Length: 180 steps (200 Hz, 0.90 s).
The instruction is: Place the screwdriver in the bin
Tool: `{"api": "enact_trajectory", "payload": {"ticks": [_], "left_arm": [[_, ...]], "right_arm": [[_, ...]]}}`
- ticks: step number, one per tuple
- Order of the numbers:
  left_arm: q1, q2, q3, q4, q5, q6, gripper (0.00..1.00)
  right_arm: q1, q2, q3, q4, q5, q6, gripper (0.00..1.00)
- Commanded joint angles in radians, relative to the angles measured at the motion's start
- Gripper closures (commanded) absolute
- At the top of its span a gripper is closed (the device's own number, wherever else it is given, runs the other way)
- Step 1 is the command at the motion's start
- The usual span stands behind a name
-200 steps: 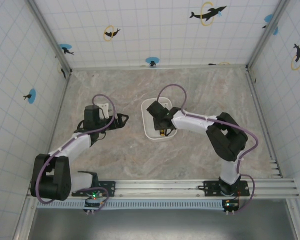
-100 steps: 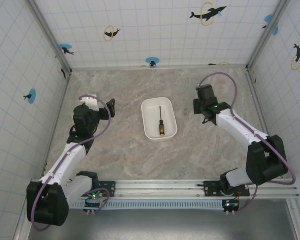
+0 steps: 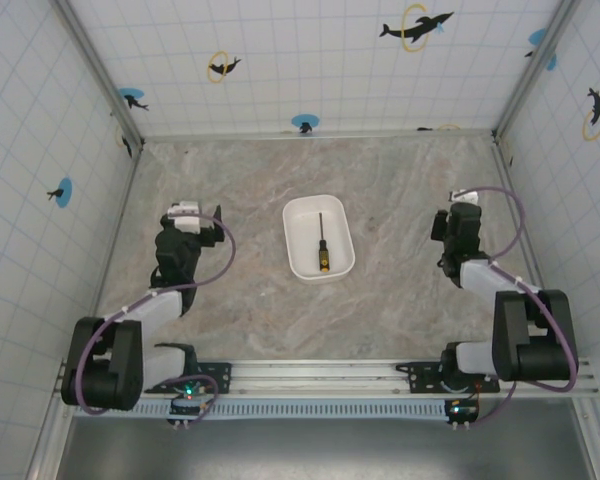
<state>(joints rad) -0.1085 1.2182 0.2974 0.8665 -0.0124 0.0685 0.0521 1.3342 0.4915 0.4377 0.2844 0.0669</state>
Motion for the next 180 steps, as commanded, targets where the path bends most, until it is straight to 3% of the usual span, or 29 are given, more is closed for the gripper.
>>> {"api": "enact_trajectory", "payload": {"ticks": [1, 41, 127, 159, 180], "left_arm": [[0.022, 0.039, -0.026, 0.197, -0.001, -0.013, 0.03], [0.04, 0.058, -0.016, 0.2, 0.016, 0.007, 0.03], [0.051, 0.037, -0.018, 0.117, -0.027, 0.028, 0.03], [0.051, 0.059, -0.056, 0.157, -0.065, 0.016, 0.03], [0.051, 0.141, -0.087, 0.269, -0.084, 0.008, 0.03]], "right_arm": [[-0.007, 0.017, -0.057, 0.264, -0.008, -0.009, 0.51], [-0.008, 0.123, -0.225, 0.646, -0.004, -0.007, 0.51], [-0.006, 0.131, -0.202, 0.607, 0.0, -0.003, 0.49], [-0.006, 0.132, -0.197, 0.598, 0.006, -0.001, 0.48], [-0.006, 0.132, -0.198, 0.598, 0.004, -0.001, 0.48]]}}
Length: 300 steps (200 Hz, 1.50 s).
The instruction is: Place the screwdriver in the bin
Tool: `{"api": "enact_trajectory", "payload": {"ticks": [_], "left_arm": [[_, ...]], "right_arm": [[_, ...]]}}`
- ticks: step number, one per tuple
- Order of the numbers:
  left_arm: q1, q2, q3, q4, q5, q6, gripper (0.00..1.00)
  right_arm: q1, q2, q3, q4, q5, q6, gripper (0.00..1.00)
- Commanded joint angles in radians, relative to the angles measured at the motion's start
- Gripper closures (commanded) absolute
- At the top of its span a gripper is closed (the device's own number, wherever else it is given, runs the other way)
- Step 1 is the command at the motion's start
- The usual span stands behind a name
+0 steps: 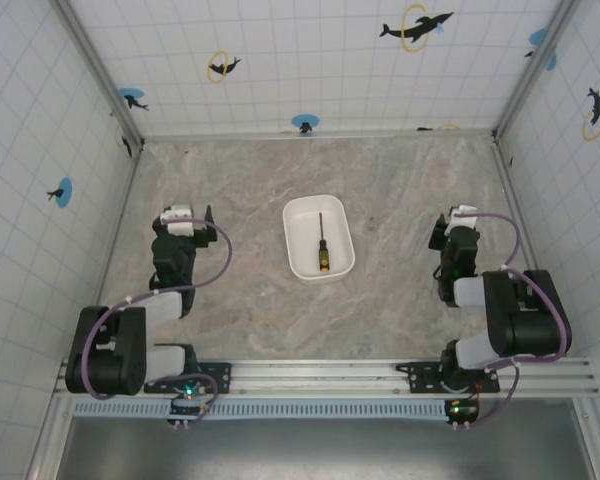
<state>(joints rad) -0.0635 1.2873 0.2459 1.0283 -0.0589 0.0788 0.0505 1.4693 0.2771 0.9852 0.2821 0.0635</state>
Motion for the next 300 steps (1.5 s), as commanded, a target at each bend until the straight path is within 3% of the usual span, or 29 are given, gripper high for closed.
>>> {"api": "enact_trajectory", "payload": {"ticks": [1, 32, 68, 132, 161, 300], "left_arm": [[0.005, 0.076, -0.036, 0.116, -0.038, -0.001, 0.03], [0.008, 0.208, -0.018, 0.191, -0.074, -0.012, 0.03], [0.06, 0.222, 0.007, 0.149, 0.029, -0.039, 0.03], [0.059, 0.226, 0.006, 0.153, 0.027, -0.038, 0.02], [0.06, 0.226, 0.006, 0.154, 0.025, -0.037, 0.02], [0.06, 0.225, 0.006, 0.154, 0.026, -0.036, 0.02]], "right_arm": [[-0.005, -0.003, 0.017, 0.05, 0.007, 0.002, 0.48], [-0.004, -0.004, 0.016, 0.054, 0.015, 0.003, 0.47], [-0.003, -0.003, 0.016, 0.053, 0.019, 0.005, 0.45], [-0.005, 0.0, 0.03, 0.028, 0.034, 0.013, 0.19], [-0.007, 0.001, 0.033, 0.025, 0.03, 0.015, 0.0], [-0.01, 0.0, 0.034, 0.021, 0.028, 0.014, 0.01]]}}
